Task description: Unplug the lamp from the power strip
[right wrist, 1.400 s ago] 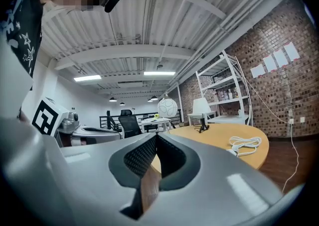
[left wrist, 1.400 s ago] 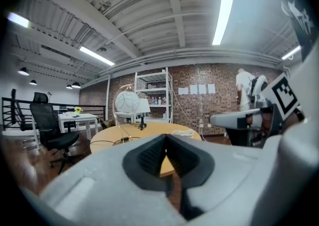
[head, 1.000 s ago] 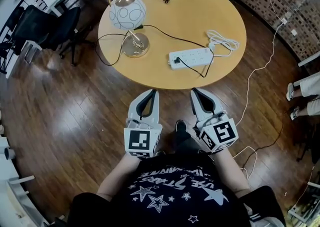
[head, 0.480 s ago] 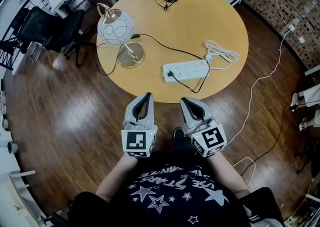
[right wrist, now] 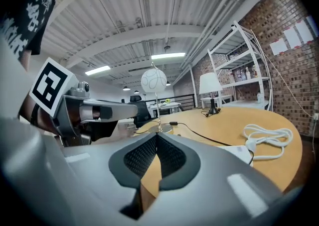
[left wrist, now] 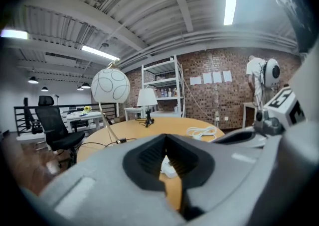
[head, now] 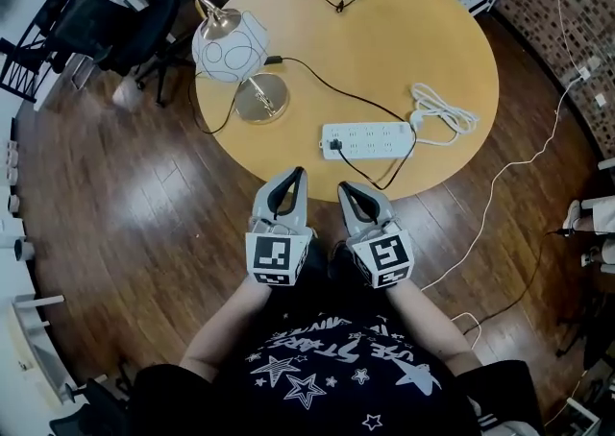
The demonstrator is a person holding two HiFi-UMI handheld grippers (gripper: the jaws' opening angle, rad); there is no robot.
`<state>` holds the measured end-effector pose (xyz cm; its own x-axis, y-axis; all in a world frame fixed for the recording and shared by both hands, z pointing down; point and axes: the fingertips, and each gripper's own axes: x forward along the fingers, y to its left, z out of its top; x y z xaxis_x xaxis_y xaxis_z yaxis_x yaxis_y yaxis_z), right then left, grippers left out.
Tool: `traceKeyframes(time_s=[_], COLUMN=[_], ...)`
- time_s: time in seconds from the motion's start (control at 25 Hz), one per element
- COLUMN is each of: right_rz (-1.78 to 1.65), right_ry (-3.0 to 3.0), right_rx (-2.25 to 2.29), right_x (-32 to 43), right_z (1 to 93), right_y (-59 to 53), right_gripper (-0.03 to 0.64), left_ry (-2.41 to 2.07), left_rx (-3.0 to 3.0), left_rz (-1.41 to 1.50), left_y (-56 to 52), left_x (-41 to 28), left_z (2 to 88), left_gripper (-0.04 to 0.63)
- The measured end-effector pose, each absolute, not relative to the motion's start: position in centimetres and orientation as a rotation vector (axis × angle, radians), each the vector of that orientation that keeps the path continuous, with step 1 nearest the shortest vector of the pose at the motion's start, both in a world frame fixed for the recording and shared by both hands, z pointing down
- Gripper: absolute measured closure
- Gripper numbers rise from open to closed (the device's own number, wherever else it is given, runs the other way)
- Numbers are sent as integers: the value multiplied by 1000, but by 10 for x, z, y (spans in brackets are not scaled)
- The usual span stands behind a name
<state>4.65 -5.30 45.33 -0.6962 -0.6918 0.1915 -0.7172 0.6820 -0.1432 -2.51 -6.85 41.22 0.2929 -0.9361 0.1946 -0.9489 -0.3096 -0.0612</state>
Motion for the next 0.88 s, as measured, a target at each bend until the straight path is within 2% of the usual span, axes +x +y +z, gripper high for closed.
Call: traceKeyframes(time_s=[0.44,0.88], right_rz=[321,296], right_ry=[-2622,-2412], right_rx=[1164,1444], right_x=[17,25], right_z=[502,521], right_y=[-71,-107], right_gripper=[609,609], left_ry=[-1673,-1418], left_rx=[2483,2559], left_rz=[381,493], left_y=[-106,-154], left_x=[-26,-14], left_z=[475,515], left_gripper=[591,591])
